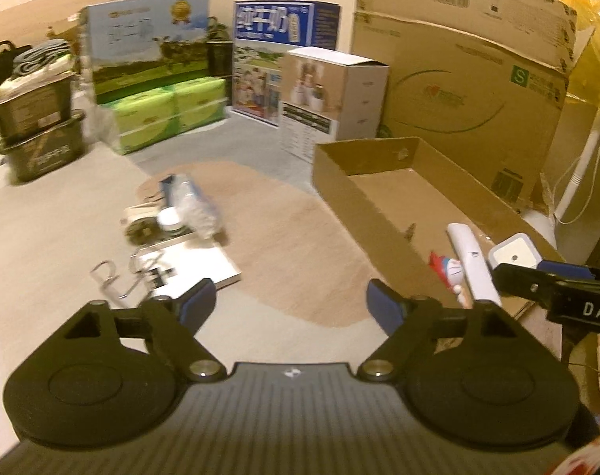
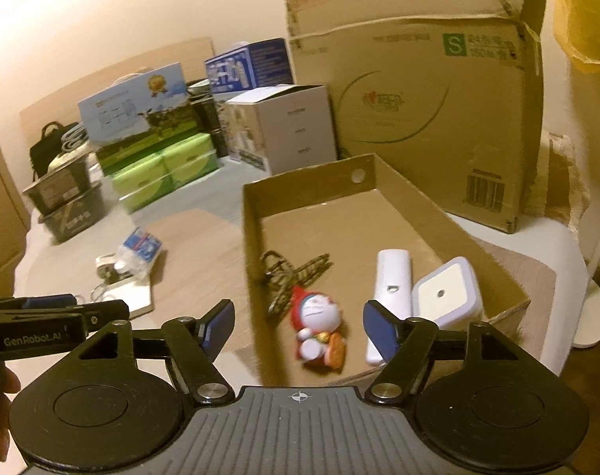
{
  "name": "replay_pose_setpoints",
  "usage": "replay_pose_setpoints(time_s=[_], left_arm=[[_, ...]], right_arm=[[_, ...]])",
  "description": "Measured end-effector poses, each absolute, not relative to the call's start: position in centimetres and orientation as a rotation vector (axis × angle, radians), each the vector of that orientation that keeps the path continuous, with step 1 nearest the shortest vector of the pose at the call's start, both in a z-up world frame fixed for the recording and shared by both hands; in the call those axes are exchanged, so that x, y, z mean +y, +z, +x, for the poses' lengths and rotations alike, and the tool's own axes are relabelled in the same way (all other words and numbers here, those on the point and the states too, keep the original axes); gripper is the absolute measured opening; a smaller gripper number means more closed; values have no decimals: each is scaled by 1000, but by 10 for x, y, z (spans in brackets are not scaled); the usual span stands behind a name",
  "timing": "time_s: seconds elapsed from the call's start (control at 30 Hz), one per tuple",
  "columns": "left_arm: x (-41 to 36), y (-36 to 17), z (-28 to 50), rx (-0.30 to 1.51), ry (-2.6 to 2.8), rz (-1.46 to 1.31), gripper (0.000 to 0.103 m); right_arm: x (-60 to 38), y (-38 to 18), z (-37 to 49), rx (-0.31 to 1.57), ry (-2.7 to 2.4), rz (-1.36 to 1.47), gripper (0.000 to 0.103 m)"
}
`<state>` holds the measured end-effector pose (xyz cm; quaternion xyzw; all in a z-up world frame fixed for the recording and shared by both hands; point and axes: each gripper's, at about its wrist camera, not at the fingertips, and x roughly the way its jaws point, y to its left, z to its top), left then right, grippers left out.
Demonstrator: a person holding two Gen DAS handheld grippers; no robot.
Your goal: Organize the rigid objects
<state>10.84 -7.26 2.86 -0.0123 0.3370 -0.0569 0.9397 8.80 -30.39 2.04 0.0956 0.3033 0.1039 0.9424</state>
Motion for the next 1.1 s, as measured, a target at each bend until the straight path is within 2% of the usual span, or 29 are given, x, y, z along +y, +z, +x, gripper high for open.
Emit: replay_pose_setpoints(time_s=[0.3,1.1], left_arm=[[-31,30,83,689,-20,-31,98],[32,30,61,689,42,-68,98]], right_arm=[[-271,25,73,620,277,172,74],[-211,26,71,636,379,101,74]])
